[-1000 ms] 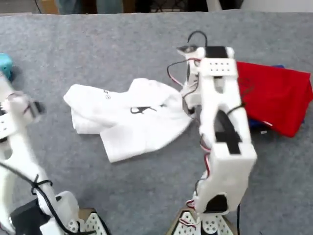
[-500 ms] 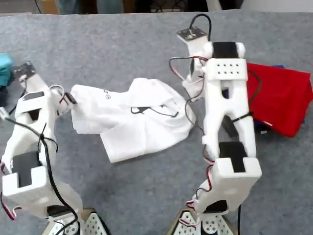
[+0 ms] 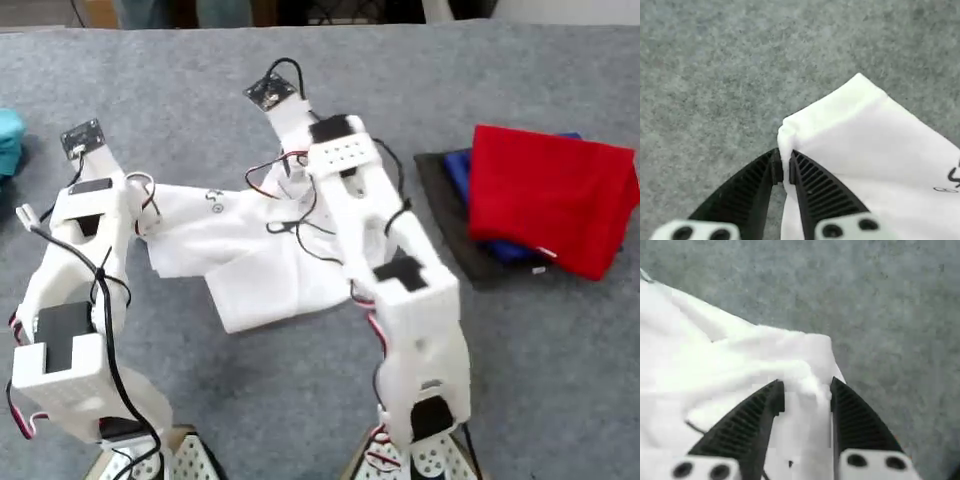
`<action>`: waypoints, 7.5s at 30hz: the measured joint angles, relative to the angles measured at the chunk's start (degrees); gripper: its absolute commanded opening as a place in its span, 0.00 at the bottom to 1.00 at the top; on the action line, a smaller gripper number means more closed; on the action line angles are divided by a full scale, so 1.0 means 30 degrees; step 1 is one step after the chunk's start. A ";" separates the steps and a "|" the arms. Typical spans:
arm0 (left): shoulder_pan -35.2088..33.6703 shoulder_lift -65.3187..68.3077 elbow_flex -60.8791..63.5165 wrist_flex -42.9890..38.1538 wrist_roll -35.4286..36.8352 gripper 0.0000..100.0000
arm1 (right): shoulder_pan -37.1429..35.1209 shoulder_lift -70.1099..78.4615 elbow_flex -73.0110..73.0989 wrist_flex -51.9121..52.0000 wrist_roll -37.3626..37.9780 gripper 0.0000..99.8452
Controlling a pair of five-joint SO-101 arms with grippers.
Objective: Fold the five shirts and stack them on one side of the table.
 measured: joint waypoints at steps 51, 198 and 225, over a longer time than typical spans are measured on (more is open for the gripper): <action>-1.8081 0.0117 -1.2747 1.8286 -2.0044 0.03 | 0.4366 0.4308 -0.6740 1.1604 -0.5626 0.26; -2.4410 -0.1465 -1.5004 1.8256 -2.3766 0.17 | -0.0059 1.3685 -2.3209 0.9495 -0.7707 0.01; -0.8059 0.2608 -1.4652 1.6117 -0.0615 0.14 | 0.0615 1.4652 -2.3678 1.0344 -0.3546 0.01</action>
